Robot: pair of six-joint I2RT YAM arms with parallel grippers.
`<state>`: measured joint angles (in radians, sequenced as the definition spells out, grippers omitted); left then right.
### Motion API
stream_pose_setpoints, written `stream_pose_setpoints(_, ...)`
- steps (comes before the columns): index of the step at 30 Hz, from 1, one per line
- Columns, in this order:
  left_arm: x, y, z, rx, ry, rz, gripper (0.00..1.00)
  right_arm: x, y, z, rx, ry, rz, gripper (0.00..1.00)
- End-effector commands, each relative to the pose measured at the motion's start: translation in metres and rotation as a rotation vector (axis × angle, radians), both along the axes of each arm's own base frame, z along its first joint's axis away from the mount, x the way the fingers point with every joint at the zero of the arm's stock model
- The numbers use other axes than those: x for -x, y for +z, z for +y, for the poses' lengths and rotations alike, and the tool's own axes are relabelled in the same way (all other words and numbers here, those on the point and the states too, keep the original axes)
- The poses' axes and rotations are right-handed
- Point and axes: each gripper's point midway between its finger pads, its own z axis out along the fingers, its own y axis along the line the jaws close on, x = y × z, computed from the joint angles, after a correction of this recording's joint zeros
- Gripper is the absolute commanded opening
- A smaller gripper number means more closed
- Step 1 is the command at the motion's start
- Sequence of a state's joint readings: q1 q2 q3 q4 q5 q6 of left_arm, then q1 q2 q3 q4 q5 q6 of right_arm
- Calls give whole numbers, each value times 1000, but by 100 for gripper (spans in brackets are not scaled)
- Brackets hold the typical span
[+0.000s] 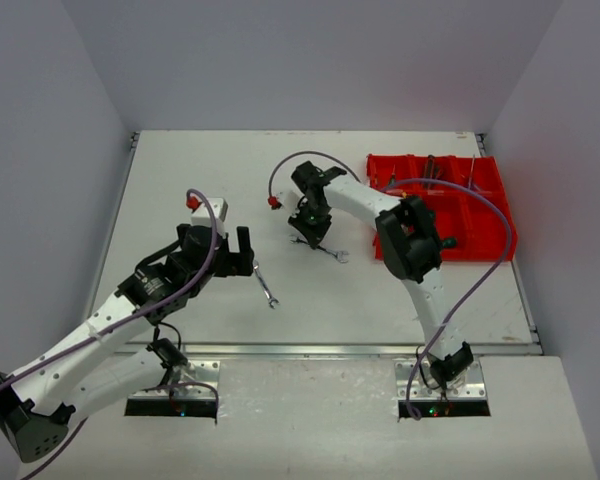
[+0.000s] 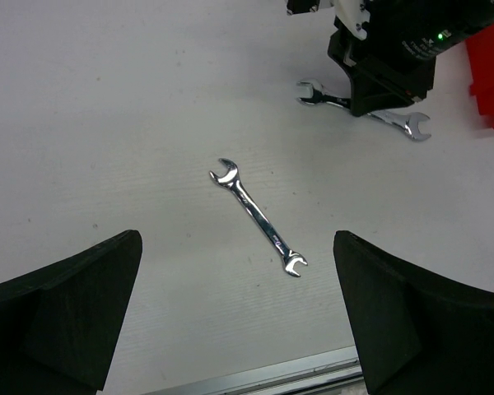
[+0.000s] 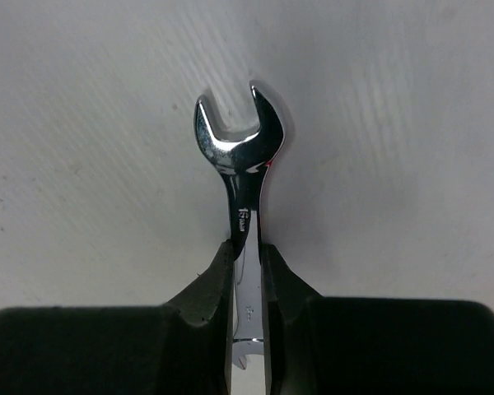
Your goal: Sort the tools into containers
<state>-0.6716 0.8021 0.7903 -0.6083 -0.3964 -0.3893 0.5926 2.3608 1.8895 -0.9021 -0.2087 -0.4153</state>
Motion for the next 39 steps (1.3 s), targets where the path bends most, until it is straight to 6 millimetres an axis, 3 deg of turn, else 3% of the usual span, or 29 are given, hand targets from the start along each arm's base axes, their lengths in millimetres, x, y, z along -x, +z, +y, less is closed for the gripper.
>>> stream_pose_setpoints(1,-5,15,-1,40,-1,-59,100,19,-5,-17,69,-412,-7,0)
stream_pose_setpoints(4,-5,17,-1,45,-5,-65,100,31,-6,-25,78,-603,-18,0)
stream_pose_setpoints(8,-4,20,-1,55,-6,-76,100,38,-12,-30,122,-721,10,0)
stream_pose_setpoints(14,-2,23,0,62,-6,-87,100,45,-27,-33,178,-722,16,0)
stream_pose_setpoints(18,-2,25,0,66,-7,-94,100,51,-34,-40,245,-694,-4,23)
stream_pose_setpoints(25,-1,27,1,70,-6,-99,100,64,-46,-42,300,-650,14,32)
stream_pose_setpoints(31,-1,27,0,72,-13,-101,100,71,-50,-45,349,-616,58,23)
stream_pose_setpoints(36,-1,28,0,74,-12,-103,100,78,-56,-32,298,-579,128,16)
stream_pose_setpoints(39,-1,28,0,76,-15,-106,100,80,-59,-31,301,-571,139,3)
